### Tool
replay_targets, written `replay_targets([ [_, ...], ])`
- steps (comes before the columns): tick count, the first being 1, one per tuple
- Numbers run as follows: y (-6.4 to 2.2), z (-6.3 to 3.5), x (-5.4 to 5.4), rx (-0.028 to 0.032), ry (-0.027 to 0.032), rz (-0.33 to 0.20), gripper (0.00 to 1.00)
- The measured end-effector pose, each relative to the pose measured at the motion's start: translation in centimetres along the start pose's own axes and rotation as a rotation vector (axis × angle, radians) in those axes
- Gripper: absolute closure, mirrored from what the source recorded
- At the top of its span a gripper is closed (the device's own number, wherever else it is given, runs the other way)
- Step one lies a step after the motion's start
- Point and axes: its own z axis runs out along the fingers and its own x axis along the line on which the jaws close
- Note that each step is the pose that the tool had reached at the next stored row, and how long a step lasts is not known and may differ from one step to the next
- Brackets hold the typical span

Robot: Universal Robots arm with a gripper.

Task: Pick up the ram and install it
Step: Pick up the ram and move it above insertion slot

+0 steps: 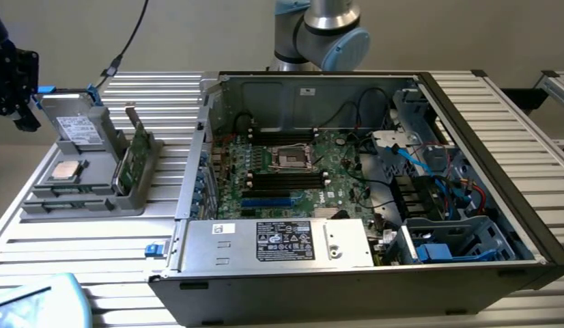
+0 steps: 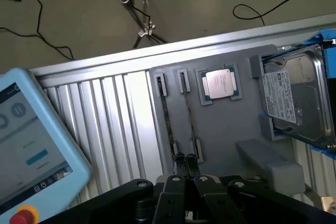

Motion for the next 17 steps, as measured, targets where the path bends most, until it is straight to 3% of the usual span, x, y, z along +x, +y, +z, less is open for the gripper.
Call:
replay_targets([
  [12, 0.01, 0.16, -0.01, 0.0095, 0.0026, -0.218, 0.89],
  [17, 0.02, 0.17, -0.01, 0.0101, 0.0028, -0.230, 0.88],
])
